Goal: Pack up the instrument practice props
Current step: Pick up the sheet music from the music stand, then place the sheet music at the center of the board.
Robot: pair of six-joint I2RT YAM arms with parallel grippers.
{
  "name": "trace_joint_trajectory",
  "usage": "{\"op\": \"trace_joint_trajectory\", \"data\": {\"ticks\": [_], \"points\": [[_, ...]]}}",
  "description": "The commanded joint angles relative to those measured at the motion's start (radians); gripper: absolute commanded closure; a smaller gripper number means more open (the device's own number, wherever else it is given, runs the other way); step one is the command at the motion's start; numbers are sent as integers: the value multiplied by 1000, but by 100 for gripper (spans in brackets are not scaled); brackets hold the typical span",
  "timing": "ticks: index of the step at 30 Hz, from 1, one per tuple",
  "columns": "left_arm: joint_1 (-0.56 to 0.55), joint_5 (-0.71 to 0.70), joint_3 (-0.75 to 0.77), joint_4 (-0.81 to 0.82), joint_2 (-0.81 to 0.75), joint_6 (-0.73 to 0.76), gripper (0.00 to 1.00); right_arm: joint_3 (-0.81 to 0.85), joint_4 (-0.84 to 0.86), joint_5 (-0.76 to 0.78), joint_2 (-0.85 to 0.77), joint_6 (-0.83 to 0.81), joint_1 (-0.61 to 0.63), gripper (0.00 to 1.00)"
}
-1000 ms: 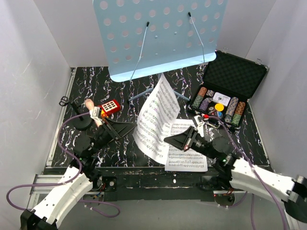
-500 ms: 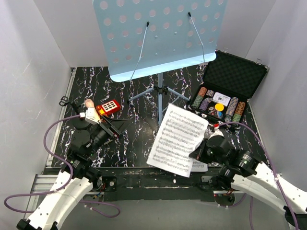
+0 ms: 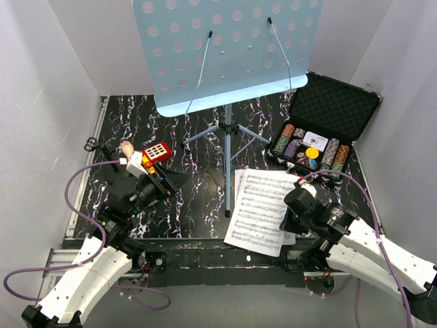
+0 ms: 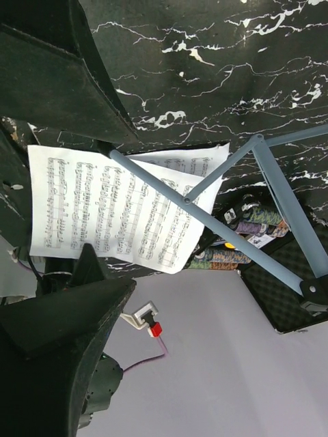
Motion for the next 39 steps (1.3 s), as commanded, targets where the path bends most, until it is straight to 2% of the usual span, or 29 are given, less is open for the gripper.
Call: {"op": "trace_joint_trajectory", "data": {"ticks": [1,2,5,8,9,14,17,24,31,39], "points": [[-6,9,38,-14,14,48,20,64,-42,23,25,-31,-33,99],[-6,10,41,-16,20,49,20,72,-50,25,34,-34,-38,91],[-6,15,46,-16,34,52,20,103,-68,28,65,-44,-41,62],[-6,16,44,-13,37,55,20,127,-84,42,74,-47,-41,45],[-6,18,41,-13,36,55,20,138,-88,48,79,-50,-41,44],[-4,18,28,-16,17,60,20,218,-114,49,108,-89,-38,43],[-6,13,23,-22,7,61,20,233,-58,19,148,-110,-3,44],[-6,7,18,-51,-10,57,20,57,250,-182,218,-78,5,48],[-6,24,6,-39,10,48,20,-35,349,-191,303,-49,-5,47],[-6,21,53,-37,82,45,15,-84,426,-257,346,-40,-114,46]]}}
